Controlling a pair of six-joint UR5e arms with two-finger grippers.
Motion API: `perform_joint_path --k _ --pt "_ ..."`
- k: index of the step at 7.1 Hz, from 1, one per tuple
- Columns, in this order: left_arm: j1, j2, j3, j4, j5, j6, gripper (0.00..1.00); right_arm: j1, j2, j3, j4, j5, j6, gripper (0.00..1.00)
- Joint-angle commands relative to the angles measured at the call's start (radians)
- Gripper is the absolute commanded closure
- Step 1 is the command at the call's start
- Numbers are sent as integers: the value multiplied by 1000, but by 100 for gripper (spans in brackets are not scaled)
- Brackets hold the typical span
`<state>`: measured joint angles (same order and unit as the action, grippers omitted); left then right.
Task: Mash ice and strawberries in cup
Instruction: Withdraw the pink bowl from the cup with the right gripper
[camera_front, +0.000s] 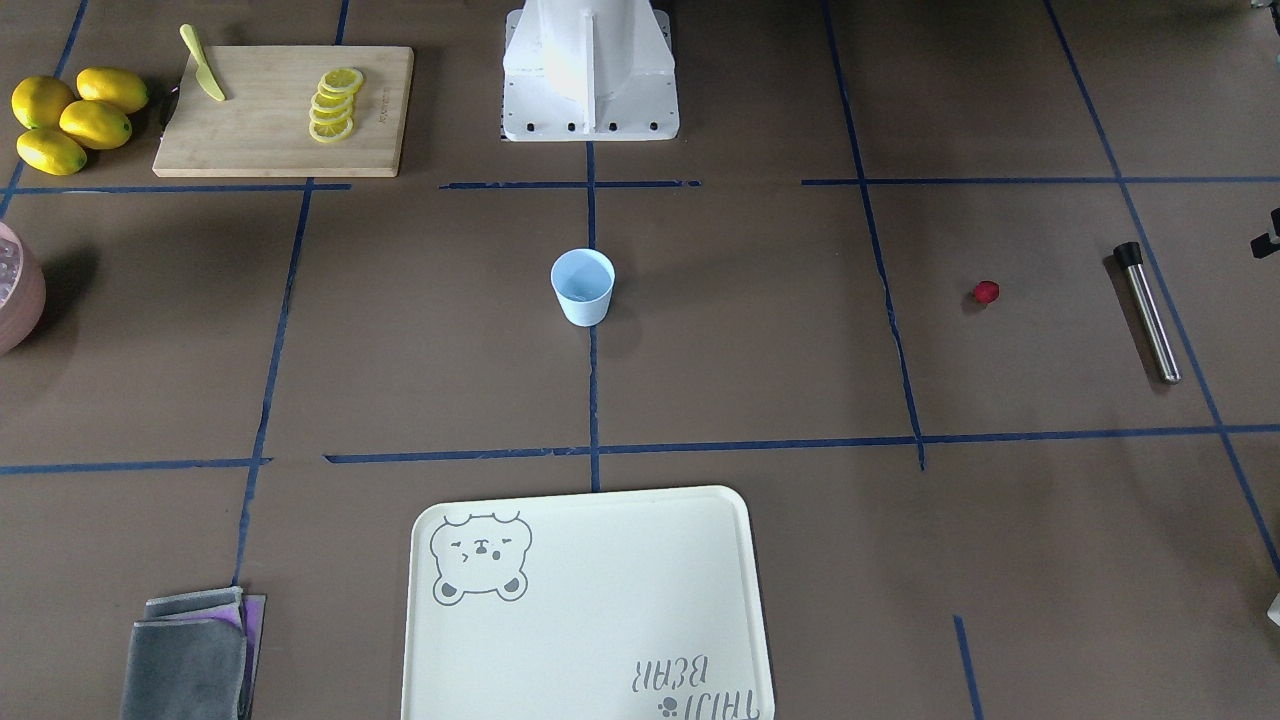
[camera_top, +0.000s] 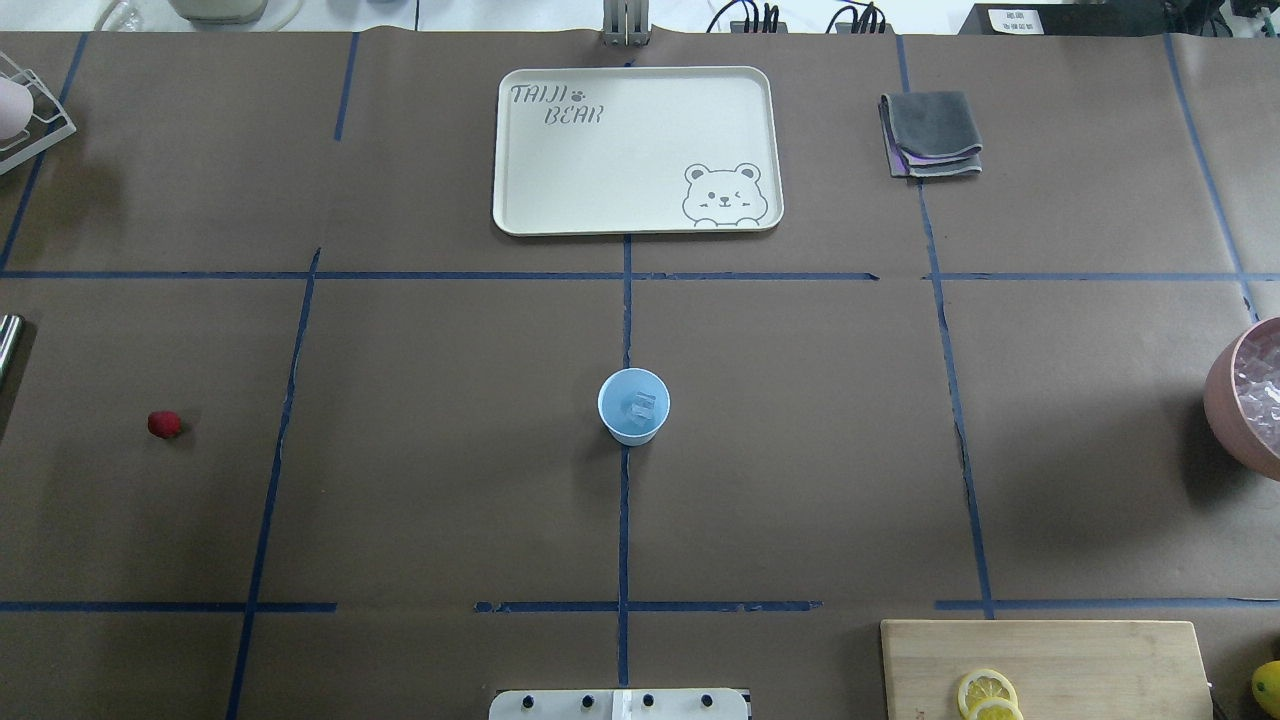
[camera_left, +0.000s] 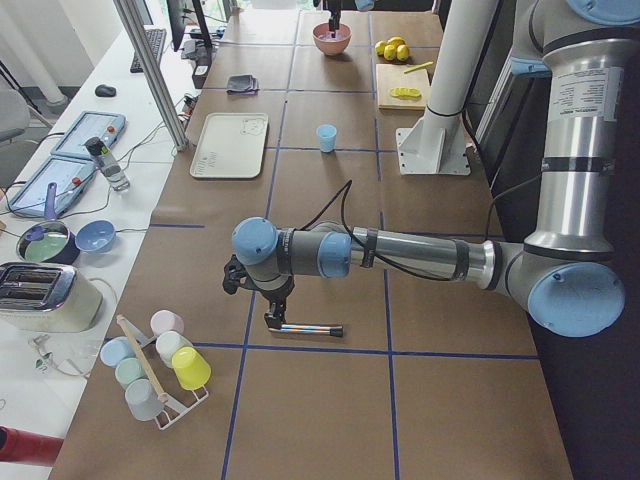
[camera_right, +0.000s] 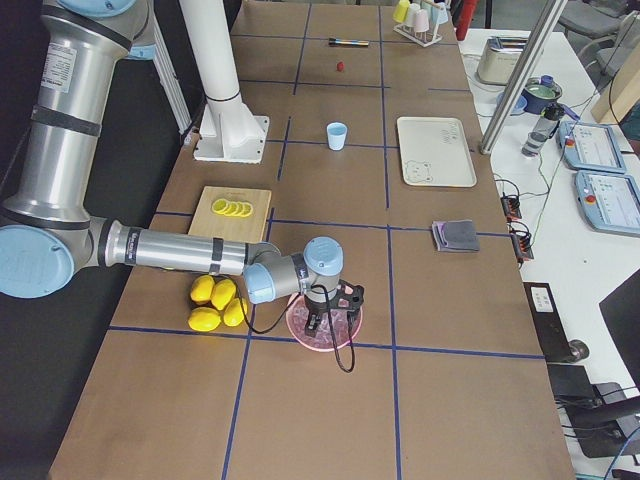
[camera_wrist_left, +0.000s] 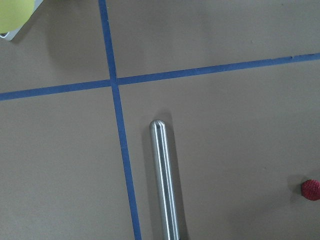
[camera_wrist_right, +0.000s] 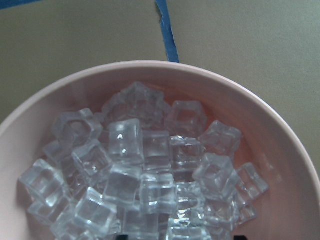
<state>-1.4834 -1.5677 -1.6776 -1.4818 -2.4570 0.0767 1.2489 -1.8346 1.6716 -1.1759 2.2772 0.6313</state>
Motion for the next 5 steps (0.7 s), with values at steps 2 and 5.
perform_joint_path --k 2,5 --pt "0 0 1 0 0 0 0 1 0 -1 2 1 -1 93" --pt "0 0 1 0 0 0 0 6 2 125 -7 -4 -1 100"
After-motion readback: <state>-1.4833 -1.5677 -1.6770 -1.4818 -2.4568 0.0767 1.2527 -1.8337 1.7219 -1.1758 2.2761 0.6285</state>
